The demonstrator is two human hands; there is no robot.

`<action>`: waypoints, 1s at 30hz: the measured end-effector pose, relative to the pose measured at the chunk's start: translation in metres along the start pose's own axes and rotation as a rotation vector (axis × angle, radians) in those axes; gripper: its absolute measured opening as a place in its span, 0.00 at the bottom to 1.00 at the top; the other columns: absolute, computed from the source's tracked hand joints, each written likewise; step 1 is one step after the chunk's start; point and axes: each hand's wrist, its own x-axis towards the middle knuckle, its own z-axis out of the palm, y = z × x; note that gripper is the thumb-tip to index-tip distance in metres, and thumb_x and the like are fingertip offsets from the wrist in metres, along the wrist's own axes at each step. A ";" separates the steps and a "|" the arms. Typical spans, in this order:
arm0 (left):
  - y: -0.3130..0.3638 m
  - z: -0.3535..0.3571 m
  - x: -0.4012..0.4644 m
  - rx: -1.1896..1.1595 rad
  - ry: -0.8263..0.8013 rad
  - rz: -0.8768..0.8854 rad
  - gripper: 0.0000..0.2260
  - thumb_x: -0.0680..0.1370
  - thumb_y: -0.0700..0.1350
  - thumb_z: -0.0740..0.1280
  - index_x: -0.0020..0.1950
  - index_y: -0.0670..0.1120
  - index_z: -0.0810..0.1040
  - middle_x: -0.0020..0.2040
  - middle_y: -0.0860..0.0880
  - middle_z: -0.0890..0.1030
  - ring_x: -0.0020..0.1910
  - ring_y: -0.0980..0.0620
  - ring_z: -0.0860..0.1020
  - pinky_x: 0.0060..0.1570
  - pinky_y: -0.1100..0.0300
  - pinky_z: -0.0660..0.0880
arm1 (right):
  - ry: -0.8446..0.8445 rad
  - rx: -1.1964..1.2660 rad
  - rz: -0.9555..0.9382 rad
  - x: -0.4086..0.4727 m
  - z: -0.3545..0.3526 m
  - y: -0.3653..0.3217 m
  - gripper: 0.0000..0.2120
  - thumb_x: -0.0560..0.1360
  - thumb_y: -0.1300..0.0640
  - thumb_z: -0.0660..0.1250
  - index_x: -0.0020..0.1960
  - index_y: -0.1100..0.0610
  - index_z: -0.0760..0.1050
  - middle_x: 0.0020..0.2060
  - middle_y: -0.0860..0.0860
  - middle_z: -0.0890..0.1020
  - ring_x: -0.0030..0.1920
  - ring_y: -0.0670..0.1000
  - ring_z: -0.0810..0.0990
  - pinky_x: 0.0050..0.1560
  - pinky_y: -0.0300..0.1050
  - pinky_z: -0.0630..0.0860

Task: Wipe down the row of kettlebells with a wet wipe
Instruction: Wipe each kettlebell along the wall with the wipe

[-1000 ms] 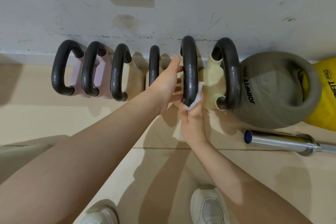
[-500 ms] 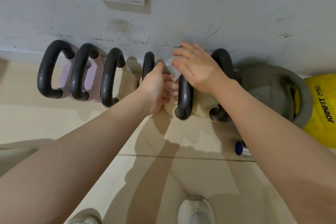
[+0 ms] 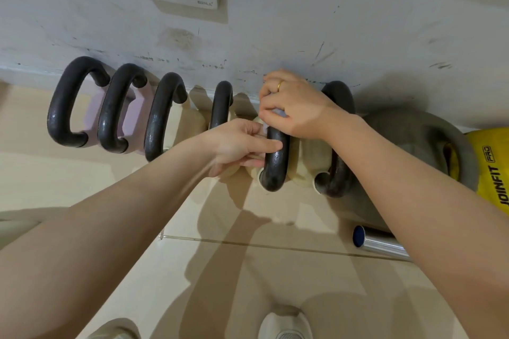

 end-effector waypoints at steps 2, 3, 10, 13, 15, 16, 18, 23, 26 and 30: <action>-0.001 0.000 0.000 0.020 -0.020 -0.009 0.06 0.75 0.37 0.67 0.51 0.39 0.76 0.46 0.42 0.77 0.46 0.51 0.78 0.44 0.65 0.77 | -0.018 0.065 0.042 0.006 -0.003 0.002 0.18 0.77 0.54 0.58 0.31 0.60 0.73 0.42 0.53 0.78 0.56 0.52 0.70 0.54 0.42 0.64; -0.001 0.002 -0.002 0.032 -0.028 -0.014 0.03 0.75 0.37 0.67 0.48 0.41 0.77 0.44 0.44 0.79 0.44 0.52 0.79 0.42 0.67 0.77 | -0.030 0.094 0.080 0.009 -0.005 0.003 0.19 0.77 0.55 0.58 0.31 0.62 0.73 0.42 0.54 0.78 0.55 0.52 0.70 0.53 0.44 0.67; -0.015 0.006 -0.010 0.114 -0.039 0.023 0.05 0.74 0.38 0.68 0.46 0.48 0.80 0.41 0.51 0.82 0.44 0.56 0.80 0.53 0.62 0.76 | 0.070 0.729 0.470 0.014 -0.009 0.001 0.18 0.76 0.57 0.59 0.28 0.58 0.65 0.25 0.48 0.69 0.32 0.47 0.67 0.39 0.44 0.65; -0.016 0.007 -0.013 0.188 -0.042 0.074 0.04 0.74 0.38 0.68 0.46 0.46 0.79 0.41 0.50 0.81 0.43 0.54 0.78 0.49 0.63 0.75 | 0.237 0.955 0.687 0.016 -0.004 -0.010 0.19 0.76 0.59 0.58 0.26 0.55 0.62 0.20 0.44 0.66 0.28 0.45 0.65 0.35 0.41 0.63; -0.018 0.007 -0.016 0.202 -0.031 0.088 0.04 0.75 0.38 0.68 0.47 0.45 0.79 0.41 0.49 0.80 0.44 0.53 0.77 0.48 0.63 0.74 | 0.359 1.158 0.885 0.018 0.000 -0.019 0.16 0.75 0.61 0.58 0.28 0.55 0.65 0.25 0.48 0.69 0.30 0.48 0.68 0.35 0.41 0.66; -0.019 0.006 -0.017 0.206 -0.031 0.091 0.04 0.75 0.38 0.68 0.48 0.44 0.79 0.42 0.48 0.80 0.44 0.53 0.77 0.47 0.64 0.74 | 0.395 1.263 0.988 0.019 0.001 -0.023 0.13 0.75 0.60 0.59 0.31 0.56 0.68 0.28 0.51 0.71 0.31 0.50 0.71 0.35 0.41 0.68; -0.020 0.004 -0.018 0.227 -0.039 0.089 0.07 0.75 0.38 0.68 0.52 0.42 0.79 0.45 0.46 0.81 0.45 0.53 0.78 0.47 0.65 0.74 | 0.418 1.419 1.129 0.019 0.001 -0.029 0.08 0.75 0.55 0.60 0.41 0.58 0.74 0.35 0.54 0.75 0.39 0.55 0.76 0.43 0.45 0.75; -0.025 0.003 -0.023 0.236 -0.023 0.091 0.11 0.75 0.38 0.68 0.56 0.37 0.78 0.47 0.43 0.79 0.47 0.49 0.76 0.53 0.58 0.73 | 0.389 1.431 1.122 0.008 -0.002 -0.049 0.14 0.79 0.48 0.56 0.52 0.55 0.75 0.37 0.53 0.76 0.41 0.53 0.76 0.49 0.47 0.76; -0.024 0.004 -0.024 0.247 -0.016 0.104 0.11 0.75 0.39 0.68 0.56 0.36 0.77 0.48 0.40 0.78 0.46 0.47 0.74 0.52 0.59 0.72 | 0.359 1.263 1.095 0.001 -0.002 -0.062 0.16 0.80 0.50 0.53 0.56 0.61 0.72 0.37 0.54 0.73 0.42 0.54 0.73 0.48 0.48 0.73; -0.019 0.006 -0.021 0.248 0.015 0.107 0.11 0.76 0.39 0.66 0.57 0.36 0.77 0.52 0.34 0.78 0.49 0.46 0.74 0.53 0.57 0.72 | 0.310 1.142 1.079 -0.009 0.001 -0.071 0.16 0.80 0.51 0.54 0.60 0.62 0.69 0.43 0.57 0.76 0.44 0.55 0.75 0.48 0.48 0.72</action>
